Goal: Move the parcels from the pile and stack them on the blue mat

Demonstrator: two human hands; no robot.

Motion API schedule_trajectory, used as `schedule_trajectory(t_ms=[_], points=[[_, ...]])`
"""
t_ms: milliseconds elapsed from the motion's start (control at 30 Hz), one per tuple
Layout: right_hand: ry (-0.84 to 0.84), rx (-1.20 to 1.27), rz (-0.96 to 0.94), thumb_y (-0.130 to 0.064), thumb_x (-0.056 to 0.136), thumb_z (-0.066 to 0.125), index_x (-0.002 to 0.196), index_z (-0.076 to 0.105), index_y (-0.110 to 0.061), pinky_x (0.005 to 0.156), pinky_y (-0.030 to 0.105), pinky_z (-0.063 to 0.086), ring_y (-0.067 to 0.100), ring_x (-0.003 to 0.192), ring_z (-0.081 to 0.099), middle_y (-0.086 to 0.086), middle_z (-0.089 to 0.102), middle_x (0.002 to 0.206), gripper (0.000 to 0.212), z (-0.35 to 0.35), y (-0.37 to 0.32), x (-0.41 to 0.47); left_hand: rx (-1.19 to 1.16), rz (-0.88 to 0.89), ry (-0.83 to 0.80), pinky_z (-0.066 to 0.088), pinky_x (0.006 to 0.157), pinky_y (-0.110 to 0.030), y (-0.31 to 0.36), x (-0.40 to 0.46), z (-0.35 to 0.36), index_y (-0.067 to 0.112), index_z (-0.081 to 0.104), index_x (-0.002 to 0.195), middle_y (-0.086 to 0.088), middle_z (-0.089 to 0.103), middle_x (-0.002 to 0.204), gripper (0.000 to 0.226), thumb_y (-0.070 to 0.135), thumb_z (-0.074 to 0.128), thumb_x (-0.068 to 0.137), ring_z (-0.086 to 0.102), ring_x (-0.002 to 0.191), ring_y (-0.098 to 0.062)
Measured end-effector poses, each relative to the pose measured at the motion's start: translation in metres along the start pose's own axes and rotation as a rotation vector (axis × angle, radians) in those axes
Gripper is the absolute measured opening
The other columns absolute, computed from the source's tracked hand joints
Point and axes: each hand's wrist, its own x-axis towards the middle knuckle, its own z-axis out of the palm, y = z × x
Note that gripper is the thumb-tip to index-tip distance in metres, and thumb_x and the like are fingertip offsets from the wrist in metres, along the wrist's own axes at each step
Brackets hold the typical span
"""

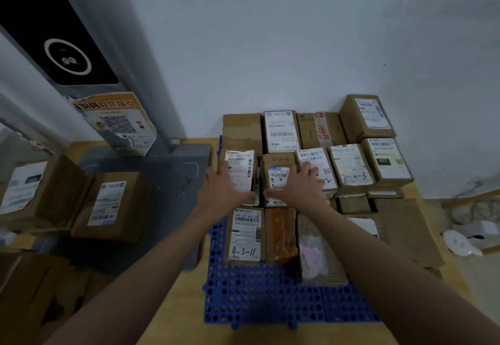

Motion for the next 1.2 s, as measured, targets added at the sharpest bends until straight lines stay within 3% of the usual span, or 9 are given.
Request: schedule_trajectory(t_ms=[133,233,400,667,867,967,1067,1200], points=[[-0.02,-0.048,-0.048,-0.087,0.057,0.06,0.148,0.015,-0.012,0.104,0.057,0.036,0.046,0.141,0.016,0.021,0.011,0.154,0.127,0.001,0.008,0.004,0.024,0.006,-0.031,0.044,0.1,-0.05,0.009,0.007,0.01,0.023,0.017,0.147,-0.018,0.028,0.141,0.115,0.071,0.074,0.06,0.037,0.13,-0.039],[-0.024,-0.049,-0.074,-0.078,0.062,0.067,0.146,0.017,-0.012,0.105,0.055,0.037,0.044,0.14,0.018,0.021,0.011,0.153,0.118,0.003,0.013,0.005,0.063,0.028,-0.059,0.042,0.1,-0.048,0.013,0.011,0.019,0.021,0.014,0.149,-0.02,0.026,0.143,0.114,0.065,0.076,0.065,0.034,0.131,-0.039],[0.027,0.002,-0.104,-0.064,0.071,0.072,0.143,0.025,-0.014,0.1,0.05,0.044,0.038,0.133,0.029,0.017,0.023,0.148,0.1,0.0,0.019,0.005,0.077,0.09,-0.004,0.046,0.093,-0.043,0.001,0.017,0.027,0.019,0.018,0.149,-0.016,0.029,0.139,0.096,0.039,0.079,0.076,0.043,0.123,-0.035],[0.175,0.162,-0.052,-0.05,0.079,0.072,0.142,0.031,-0.015,0.109,0.048,0.037,0.033,0.138,0.028,0.011,0.029,0.149,0.083,0.006,0.019,-0.004,0.004,0.167,0.085,0.041,0.071,-0.031,0.001,0.023,0.028,0.019,0.031,0.136,-0.011,0.035,0.13,0.084,0.038,0.082,0.072,0.055,0.107,-0.031],[0.312,0.147,-0.038,-0.041,0.077,0.073,0.126,0.041,-0.016,0.099,0.041,0.039,0.028,0.119,0.039,0.009,0.04,0.128,0.063,0.016,0.028,-0.01,-0.024,0.149,0.105,0.054,0.085,-0.041,-0.004,0.015,0.027,0.024,0.035,0.137,-0.002,0.026,0.137,0.096,0.072,0.072,0.063,0.05,0.113,-0.025],[0.315,0.194,-0.047,-0.04,0.081,0.066,0.124,0.043,-0.017,0.095,0.041,0.04,0.026,0.115,0.041,0.007,0.042,0.124,0.053,0.015,0.03,-0.011,-0.006,0.168,0.107,0.053,0.09,-0.041,-0.003,0.016,0.027,0.022,0.042,0.138,0.0,0.028,0.141,0.085,0.067,0.07,0.07,0.047,0.121,-0.023],[0.319,0.195,-0.086,-0.025,0.083,0.064,0.125,0.042,-0.018,0.089,0.038,0.044,0.026,0.114,0.044,0.006,0.044,0.122,0.048,0.015,0.032,-0.013,-0.04,0.176,0.118,0.053,0.093,-0.042,-0.002,0.019,0.027,0.021,0.045,0.137,-0.001,0.031,0.144,0.076,0.057,0.072,0.076,0.047,0.123,-0.024],[0.279,0.192,-0.133,-0.011,0.084,0.064,0.136,0.035,-0.016,0.091,0.037,0.046,0.026,0.118,0.042,0.01,0.042,0.13,0.06,0.021,0.032,-0.017,-0.046,0.178,0.126,0.051,0.095,-0.043,0.004,0.021,0.03,0.018,0.046,0.136,-0.004,0.032,0.141,0.073,0.052,0.073,0.077,0.048,0.121,-0.026]])
